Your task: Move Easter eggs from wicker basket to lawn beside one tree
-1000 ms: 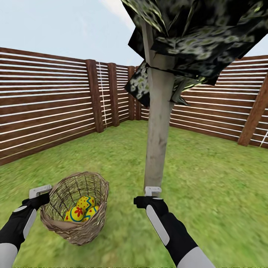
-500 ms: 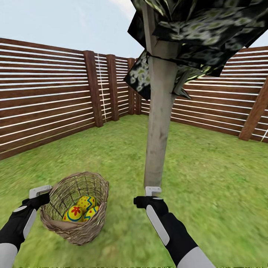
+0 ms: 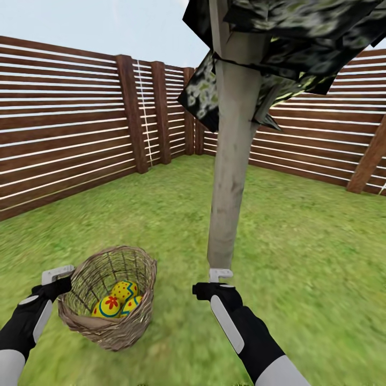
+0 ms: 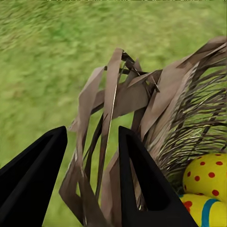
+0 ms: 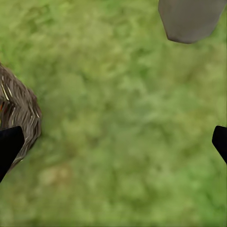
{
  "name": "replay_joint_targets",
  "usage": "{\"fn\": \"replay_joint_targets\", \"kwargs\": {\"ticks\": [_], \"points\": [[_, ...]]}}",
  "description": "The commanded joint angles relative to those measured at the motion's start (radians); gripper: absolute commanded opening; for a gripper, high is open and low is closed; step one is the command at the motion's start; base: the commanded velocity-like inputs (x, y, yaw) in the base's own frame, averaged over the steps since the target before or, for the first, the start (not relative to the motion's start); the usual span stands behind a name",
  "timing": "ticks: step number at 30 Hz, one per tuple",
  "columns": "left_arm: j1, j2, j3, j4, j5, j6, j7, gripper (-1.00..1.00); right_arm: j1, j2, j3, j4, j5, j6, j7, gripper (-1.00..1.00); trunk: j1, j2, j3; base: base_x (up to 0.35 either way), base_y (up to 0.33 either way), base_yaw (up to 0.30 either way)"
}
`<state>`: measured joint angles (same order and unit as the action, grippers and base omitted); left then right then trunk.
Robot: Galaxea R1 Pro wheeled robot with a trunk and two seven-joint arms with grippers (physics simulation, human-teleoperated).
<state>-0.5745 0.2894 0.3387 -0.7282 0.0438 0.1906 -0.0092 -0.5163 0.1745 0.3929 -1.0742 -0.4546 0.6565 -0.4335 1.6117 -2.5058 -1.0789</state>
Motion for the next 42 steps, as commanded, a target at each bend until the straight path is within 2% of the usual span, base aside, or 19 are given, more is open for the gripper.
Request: {"fn": "replay_joint_targets", "kwargs": {"ticks": [1, 4, 8, 9, 16, 24, 25, 27, 28, 31, 32, 34, 35, 42], "points": [[0.001, -0.001, 0.002, 0.006, 0.002, 0.006, 0.000, -1.00, -0.001, 0.000, 0.001, -0.001, -0.010, 0.002, -0.010, 1.00, 0.000, -0.001, -0.005, 0.000, 0.000, 0.000], [0.001, -0.001, 0.002, 0.006, 0.002, 0.006, 0.000, -1.00, -0.001, 0.000, 0.001, -0.001, -0.010, 0.002, -0.010, 1.00, 0.002, -0.001, -0.017, 0.000, 0.000, 0.000], [0.001, -0.001, 0.002, 0.006, 0.002, 0.004, 0.000, -1.00, -0.001, 0.000, 0.007, -0.001, -0.009, 0.002, -0.010, 1.00, 0.002, -0.001, -0.017, 0.000, 0.000, 0.000], [0.001, -0.001, 0.002, 0.006, 0.003, 0.005, 0.000, 1.00, -0.001, 0.000, 0.011, -0.001, -0.009, 0.001, -0.010, 1.00, 0.002, -0.001, -0.017, 0.000, 0.000, 0.000], [0.001, -0.001, 0.002, 0.006, 0.004, 0.007, 0.001, 1.00, -0.001, 0.000, 0.015, -0.001, -0.011, -0.023, -0.010, 1.00, 0.002, -0.001, -0.017, 0.000, 0.000, 0.000], [0.001, 0.007, 0.002, -0.006, 0.006, 0.028, -0.008, 1.00, -0.001, 0.000, 0.017, -0.001, -0.010, -0.026, -0.010, 1.00, -0.002, 0.001, 0.014, 0.000, 0.000, 0.000], [0.001, 0.008, 0.003, -0.013, 0.007, 0.047, -0.009, 1.00, -0.001, 0.000, 0.017, -0.001, -0.010, -0.026, -0.010, 1.00, -0.002, 0.001, 0.018, 0.000, 0.000, 0.000], [0.001, 0.008, 0.020, -0.063, 0.008, 0.130, -0.012, 1.00, -0.001, 0.000, 0.017, -0.001, -0.010, -0.026, -0.010, 1.00, -0.003, 0.001, 0.026, 0.000, 0.000, 0.000], [0.001, 0.008, 0.046, -0.102, 0.008, 0.197, -0.014, 1.00, -0.001, 0.000, 0.017, -0.001, -0.010, -0.026, -0.010, 1.00, -0.004, 0.002, 0.030, 0.000, 0.000, 0.000], [0.001, 0.008, 0.099, -0.170, 0.007, 0.312, -0.048, 1.00, -0.001, 0.000, 0.017, -0.001, -0.010, -0.026, -0.010, 1.00, -0.005, 0.002, 0.041, 0.000, 0.000, 0.000], [0.001, 0.008, 0.103, -0.184, 0.007, 0.337, -0.068, 1.00, -0.001, 0.000, 0.017, -0.001, -0.010, -0.026, -0.010, 1.00, -0.005, 0.003, 0.045, 0.000, 0.000, 0.000], [0.001, 0.008, 0.110, -0.244, 0.005, 0.441, -0.150, 1.00, -0.001, 0.000, 0.017, -0.001, -0.010, -0.026, -0.010, 1.00, -0.006, 0.003, 0.053, 0.000, 0.000, 0.000], [0.001, 0.009, 0.110, -0.265, 0.003, 0.473, -0.166, 1.00, -0.001, 0.000, 0.017, -0.001, -0.010, -0.026, -0.010, 1.00, -0.007, 0.003, 0.057, 0.000, 0.000, 0.000], [0.001, 0.033, 0.114, -0.341, 0.004, 0.616, -0.182, 1.00, -0.001, 0.000, 0.017, -0.002, -0.009, -0.026, -0.010, 1.00, -0.010, 0.005, 0.084, 0.000, 0.000, 0.000]]}}
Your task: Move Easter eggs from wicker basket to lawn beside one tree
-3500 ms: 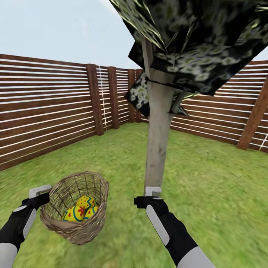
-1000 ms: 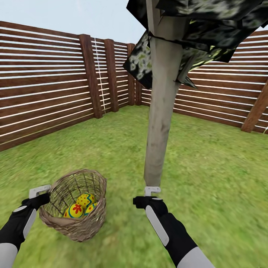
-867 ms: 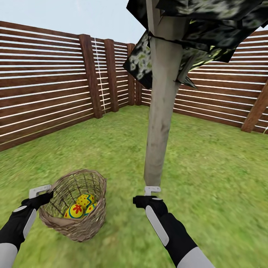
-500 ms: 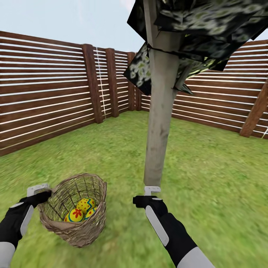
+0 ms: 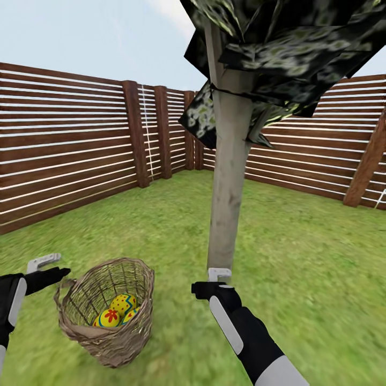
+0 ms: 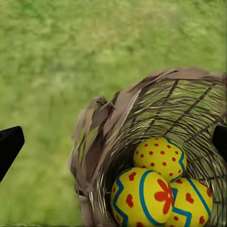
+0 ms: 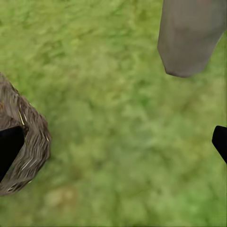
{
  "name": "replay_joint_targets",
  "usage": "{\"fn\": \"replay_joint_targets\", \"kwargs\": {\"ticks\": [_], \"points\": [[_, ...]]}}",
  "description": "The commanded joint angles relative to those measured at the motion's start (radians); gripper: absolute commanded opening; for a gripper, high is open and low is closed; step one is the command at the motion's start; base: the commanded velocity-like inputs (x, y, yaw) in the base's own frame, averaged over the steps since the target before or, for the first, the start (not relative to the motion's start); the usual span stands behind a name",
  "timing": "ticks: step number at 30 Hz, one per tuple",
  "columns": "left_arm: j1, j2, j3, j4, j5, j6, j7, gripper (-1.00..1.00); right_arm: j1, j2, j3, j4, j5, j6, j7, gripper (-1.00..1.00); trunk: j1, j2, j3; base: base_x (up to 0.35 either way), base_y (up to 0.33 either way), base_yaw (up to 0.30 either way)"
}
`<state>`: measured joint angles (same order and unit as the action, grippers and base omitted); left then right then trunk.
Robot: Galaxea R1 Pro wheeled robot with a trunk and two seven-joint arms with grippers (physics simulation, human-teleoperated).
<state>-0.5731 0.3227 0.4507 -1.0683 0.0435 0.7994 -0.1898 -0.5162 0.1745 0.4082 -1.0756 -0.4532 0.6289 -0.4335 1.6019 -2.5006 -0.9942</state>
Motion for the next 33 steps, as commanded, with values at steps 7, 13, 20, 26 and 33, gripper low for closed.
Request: {"fn": "replay_joint_targets", "kwargs": {"ticks": [7, 13, 20, 26, 33], "points": [[-0.001, 0.005, 0.002, -0.018, 0.004, 0.038, -0.002, 1.00, -0.001, 0.000, 0.059, -0.001, -0.013, 0.000, -0.010, 1.00, -0.013, 0.022, 0.024, -0.196, 0.060, 0.000], [-0.001, 0.004, 0.002, -0.018, 0.004, 0.038, -0.002, 1.00, -0.001, 0.000, 0.061, -0.003, -0.014, 0.001, -0.010, 1.00, -0.036, 0.064, 0.043, -0.167, 0.069, 0.000], [-0.001, 0.004, 0.002, -0.018, 0.004, 0.038, -0.002, 1.00, -0.001, 0.000, 0.061, -0.003, -0.014, -0.001, -0.010, 1.00, -0.063, 0.113, 0.065, -0.003, 0.001, 0.000], [-0.001, 0.004, 0.002, -0.018, 0.004, 0.038, -0.002, 1.00, -0.001, 0.000, 0.062, -0.003, -0.015, -0.018, -0.010, 1.00, -0.086, 0.155, 0.083, 0.000, 0.000, 0.000], [-0.001, 0.004, 0.002, -0.018, 0.004, 0.038, -0.002, 1.00, -0.001, 0.000, 0.062, -0.003, -0.015, -0.019, -0.010, 1.00, -0.113, 0.204, 0.105, 0.000, 0.000, 0.000]]}}
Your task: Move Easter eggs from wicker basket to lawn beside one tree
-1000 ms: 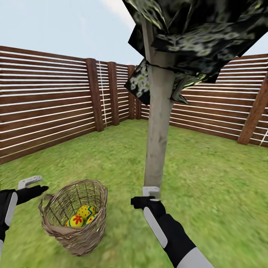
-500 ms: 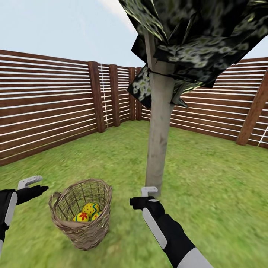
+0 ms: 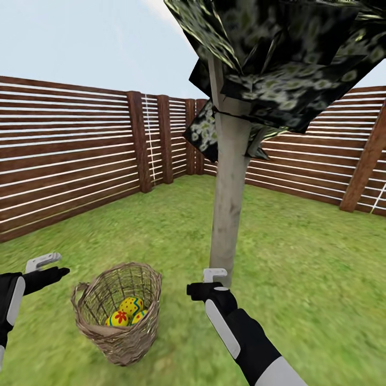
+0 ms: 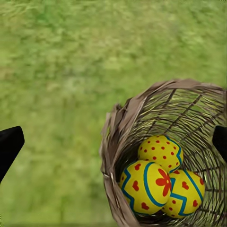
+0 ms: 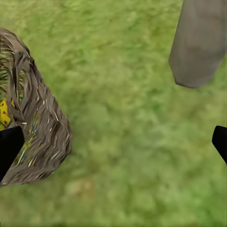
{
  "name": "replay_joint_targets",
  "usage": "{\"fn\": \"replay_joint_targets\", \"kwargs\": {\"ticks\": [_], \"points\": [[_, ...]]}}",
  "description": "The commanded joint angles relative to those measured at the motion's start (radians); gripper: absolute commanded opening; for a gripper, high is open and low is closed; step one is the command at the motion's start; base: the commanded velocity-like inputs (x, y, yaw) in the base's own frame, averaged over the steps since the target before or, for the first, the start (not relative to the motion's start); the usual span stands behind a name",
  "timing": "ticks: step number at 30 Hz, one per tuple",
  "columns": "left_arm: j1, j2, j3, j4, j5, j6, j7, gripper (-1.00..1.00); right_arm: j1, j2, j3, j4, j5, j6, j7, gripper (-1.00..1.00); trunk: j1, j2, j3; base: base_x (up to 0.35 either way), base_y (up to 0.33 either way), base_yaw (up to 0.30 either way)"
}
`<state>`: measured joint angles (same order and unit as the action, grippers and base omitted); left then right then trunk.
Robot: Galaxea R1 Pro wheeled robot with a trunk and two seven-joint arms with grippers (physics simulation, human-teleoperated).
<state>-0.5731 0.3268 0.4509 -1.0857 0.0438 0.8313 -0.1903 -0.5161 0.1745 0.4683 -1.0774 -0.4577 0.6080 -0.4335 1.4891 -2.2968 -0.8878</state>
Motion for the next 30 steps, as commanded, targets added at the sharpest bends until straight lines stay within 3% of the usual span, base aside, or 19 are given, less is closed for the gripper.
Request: {"fn": "replay_joint_targets", "kwargs": {"ticks": [1, 13, 17, 23, 30], "points": [[-0.001, 0.000, 0.002, -0.001, 0.004, 0.006, -0.001, 1.00, -0.001, 0.000, 0.001, -0.001, -0.010, 0.002, -0.010, 1.00, -0.004, 0.007, 0.002, 0.000, 0.000, 0.000], [-0.001, 0.000, 0.002, -0.001, 0.004, 0.006, -0.001, 1.00, -0.005, 0.000, 0.000, -0.017, -0.015, 0.016, -0.018, 1.00, -0.050, 0.091, 0.040, 0.000, 0.000, 0.000], [-0.001, 0.000, 0.002, -0.001, 0.004, 0.008, -0.001, 1.00, -0.009, 0.000, -0.004, -0.078, -0.021, 0.090, -0.021, 1.00, -0.065, 0.119, 0.052, 0.000, 0.000, 0.000], [-0.001, -0.001, 0.002, 0.000, 0.006, 0.023, -0.001, 1.00, -0.025, 0.000, -0.022, -0.116, -0.134, 0.211, -0.029, 1.00, -0.088, 0.161, 0.071, 0.000, 0.000, 0.000], [-0.001, -0.001, 0.002, -0.001, 0.006, 0.045, -0.001, 1.00, -0.028, 0.000, -0.025, -0.122, -0.150, 0.238, -0.034, 1.00, -0.115, 0.210, 0.093, 0.000, 0.000, 0.000]]}}
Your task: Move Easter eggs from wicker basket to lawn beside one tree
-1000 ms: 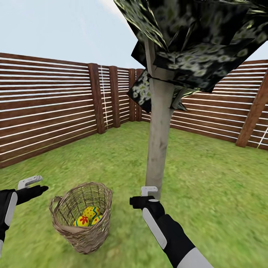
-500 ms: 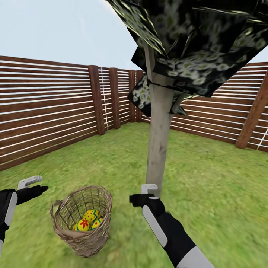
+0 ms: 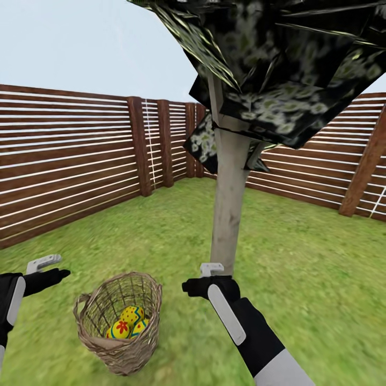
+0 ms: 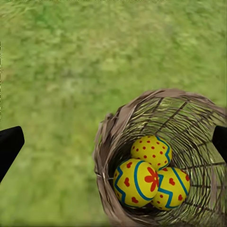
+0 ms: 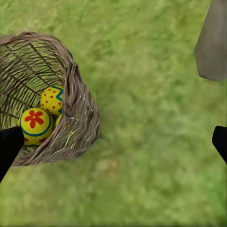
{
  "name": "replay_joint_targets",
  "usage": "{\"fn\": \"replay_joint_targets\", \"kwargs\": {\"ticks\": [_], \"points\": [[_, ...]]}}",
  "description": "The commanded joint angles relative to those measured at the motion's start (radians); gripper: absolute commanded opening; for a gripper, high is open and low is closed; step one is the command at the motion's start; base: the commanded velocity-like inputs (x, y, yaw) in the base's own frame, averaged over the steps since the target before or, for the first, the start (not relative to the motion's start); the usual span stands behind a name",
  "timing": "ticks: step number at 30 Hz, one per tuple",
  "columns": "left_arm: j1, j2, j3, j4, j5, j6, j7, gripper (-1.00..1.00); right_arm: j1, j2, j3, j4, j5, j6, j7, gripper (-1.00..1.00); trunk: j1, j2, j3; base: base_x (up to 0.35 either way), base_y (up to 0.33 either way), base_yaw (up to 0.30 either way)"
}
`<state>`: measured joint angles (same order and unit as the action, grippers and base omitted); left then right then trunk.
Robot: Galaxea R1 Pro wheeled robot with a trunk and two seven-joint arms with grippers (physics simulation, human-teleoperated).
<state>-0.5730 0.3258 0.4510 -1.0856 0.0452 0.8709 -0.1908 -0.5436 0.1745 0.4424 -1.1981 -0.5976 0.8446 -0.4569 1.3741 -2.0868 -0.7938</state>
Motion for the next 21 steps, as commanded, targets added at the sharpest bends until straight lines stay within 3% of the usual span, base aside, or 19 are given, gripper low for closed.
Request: {"fn": "replay_joint_targets", "kwargs": {"ticks": [1, 13, 21], "points": [[-0.001, 0.001, 0.002, -0.001, 0.004, 0.006, -0.001, 1.00, -0.001, 0.000, 0.001, -0.001, -0.009, 0.001, -0.011, 1.00, -0.004, 0.007, 0.002, 0.000, 0.000, 0.000], [-0.001, 0.017, 0.003, -0.001, 0.007, 0.038, -0.002, 1.00, -0.001, 0.000, 0.003, 0.002, -0.005, -0.040, -0.011, 1.00, -0.050, 0.091, 0.040, 0.000, 0.000, 0.002], [-0.001, 0.019, 0.003, -0.006, 0.007, 0.040, -0.009, 1.00, -0.001, 0.000, 0.006, 0.007, -0.005, -0.056, -0.011, 1.00, -0.050, 0.091, 0.040, 0.023, 0.000, 0.217]]}}
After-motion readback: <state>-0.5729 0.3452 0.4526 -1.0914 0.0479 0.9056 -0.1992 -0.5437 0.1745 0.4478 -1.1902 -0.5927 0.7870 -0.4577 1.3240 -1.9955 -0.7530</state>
